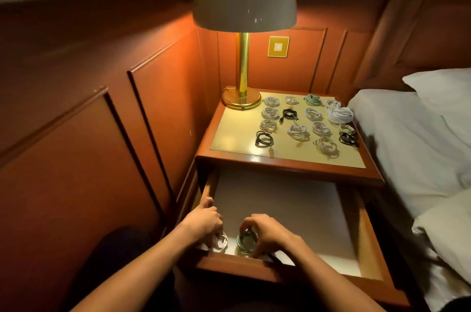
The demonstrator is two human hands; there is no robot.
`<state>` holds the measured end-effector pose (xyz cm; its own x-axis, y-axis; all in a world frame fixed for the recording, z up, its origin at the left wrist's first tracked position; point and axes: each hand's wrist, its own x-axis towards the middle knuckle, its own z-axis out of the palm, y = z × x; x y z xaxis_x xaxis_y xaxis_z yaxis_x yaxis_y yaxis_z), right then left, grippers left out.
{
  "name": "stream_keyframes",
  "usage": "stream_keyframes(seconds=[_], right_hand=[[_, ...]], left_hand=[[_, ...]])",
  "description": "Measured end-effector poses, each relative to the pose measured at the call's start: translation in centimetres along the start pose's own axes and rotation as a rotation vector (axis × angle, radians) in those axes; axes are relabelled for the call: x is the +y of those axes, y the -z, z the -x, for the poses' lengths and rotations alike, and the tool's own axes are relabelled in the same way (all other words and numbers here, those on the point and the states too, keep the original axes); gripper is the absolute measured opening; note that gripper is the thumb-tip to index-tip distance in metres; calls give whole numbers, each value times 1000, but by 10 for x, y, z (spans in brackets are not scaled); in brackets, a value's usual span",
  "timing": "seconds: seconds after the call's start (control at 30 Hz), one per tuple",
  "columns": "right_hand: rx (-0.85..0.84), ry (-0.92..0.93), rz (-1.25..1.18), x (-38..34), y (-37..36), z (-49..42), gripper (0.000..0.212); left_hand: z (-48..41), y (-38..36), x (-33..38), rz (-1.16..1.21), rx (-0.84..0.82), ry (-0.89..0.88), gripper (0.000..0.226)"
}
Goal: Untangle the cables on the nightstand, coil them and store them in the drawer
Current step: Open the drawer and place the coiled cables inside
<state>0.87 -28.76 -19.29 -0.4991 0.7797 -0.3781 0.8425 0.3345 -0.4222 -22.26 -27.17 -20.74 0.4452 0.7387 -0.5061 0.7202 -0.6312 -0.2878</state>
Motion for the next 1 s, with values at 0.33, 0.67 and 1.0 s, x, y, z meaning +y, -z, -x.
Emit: stream_keyframes(seconds=[0.33, 0.67, 1.0], right_hand=[[36, -194, -146, -1, -20, -8, 47], [100, -366, -298, -17, -45, -15, 34], [342, -175, -410, 7, 93, 17, 20]], left_hand=[[23, 59, 15, 114, -213, -36, 33], [17, 31, 25, 90, -19, 48, 28], [1, 110, -3, 703, 587, 221, 14]])
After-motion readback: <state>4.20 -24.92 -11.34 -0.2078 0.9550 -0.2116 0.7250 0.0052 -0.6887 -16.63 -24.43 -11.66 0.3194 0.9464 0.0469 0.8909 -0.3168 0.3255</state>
